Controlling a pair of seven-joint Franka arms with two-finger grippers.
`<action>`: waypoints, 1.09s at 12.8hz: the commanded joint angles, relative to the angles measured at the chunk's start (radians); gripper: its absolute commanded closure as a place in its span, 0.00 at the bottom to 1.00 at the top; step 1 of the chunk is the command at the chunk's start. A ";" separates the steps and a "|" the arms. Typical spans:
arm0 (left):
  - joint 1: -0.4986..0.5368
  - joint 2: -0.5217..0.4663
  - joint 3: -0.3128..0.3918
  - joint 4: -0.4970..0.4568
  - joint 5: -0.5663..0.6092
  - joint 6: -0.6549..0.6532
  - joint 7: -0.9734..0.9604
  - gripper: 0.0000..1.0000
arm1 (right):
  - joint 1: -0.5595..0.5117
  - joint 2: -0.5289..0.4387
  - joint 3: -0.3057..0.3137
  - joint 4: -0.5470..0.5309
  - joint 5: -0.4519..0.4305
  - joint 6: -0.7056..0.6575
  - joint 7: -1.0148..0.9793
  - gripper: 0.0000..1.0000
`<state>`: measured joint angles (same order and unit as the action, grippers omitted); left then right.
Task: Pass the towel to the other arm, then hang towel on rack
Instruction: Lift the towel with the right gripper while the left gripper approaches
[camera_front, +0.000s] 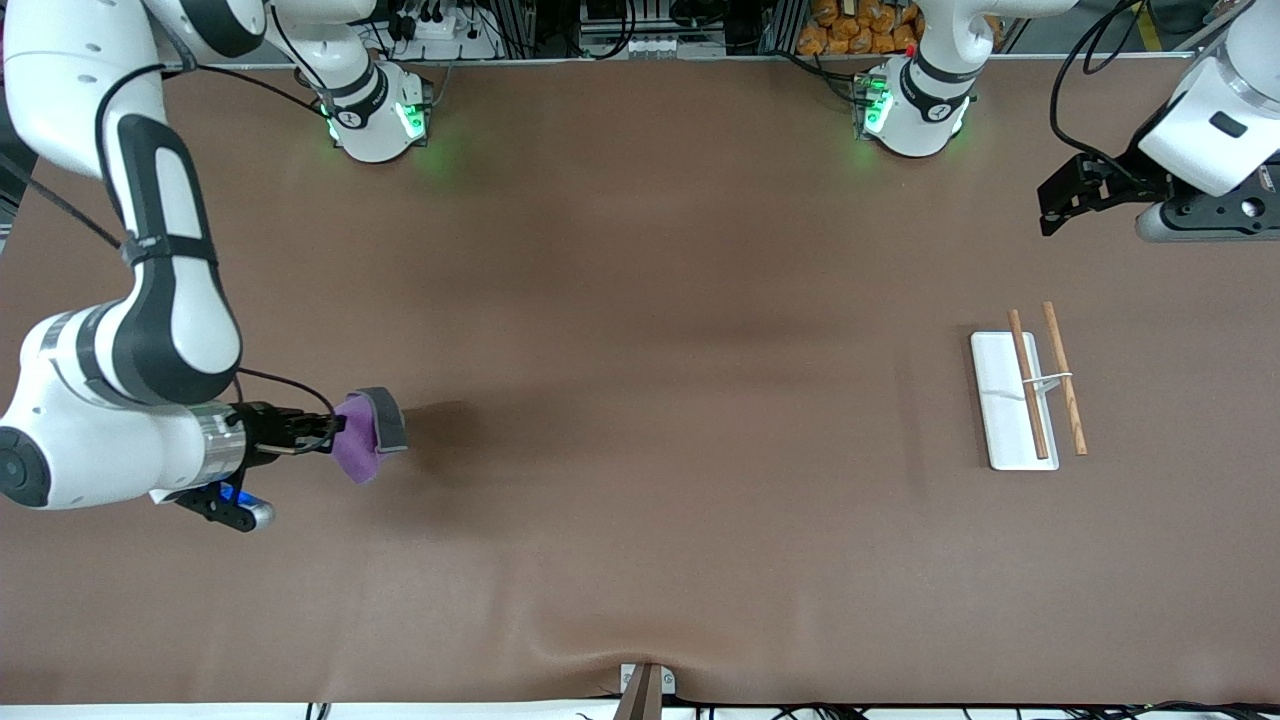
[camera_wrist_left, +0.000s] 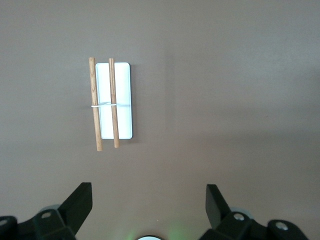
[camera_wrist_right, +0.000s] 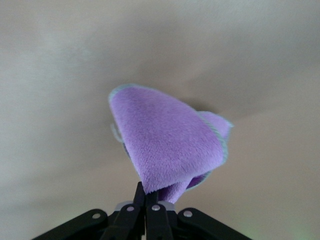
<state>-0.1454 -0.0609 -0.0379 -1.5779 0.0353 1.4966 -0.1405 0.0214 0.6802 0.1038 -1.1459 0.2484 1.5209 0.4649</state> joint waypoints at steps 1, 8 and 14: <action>-0.007 0.006 -0.004 0.012 0.015 -0.013 -0.005 0.00 | 0.049 -0.050 -0.009 0.000 0.092 -0.011 0.202 1.00; -0.010 0.027 -0.033 0.018 0.006 -0.003 -0.019 0.00 | 0.190 -0.091 -0.009 0.103 0.238 0.007 0.686 1.00; -0.013 0.085 -0.088 0.022 -0.024 0.097 -0.115 0.00 | 0.319 -0.105 -0.010 0.103 0.338 0.266 1.127 1.00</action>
<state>-0.1572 -0.0018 -0.1145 -1.5774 0.0317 1.5753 -0.2191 0.2945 0.5864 0.1045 -1.0354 0.5672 1.7228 1.4741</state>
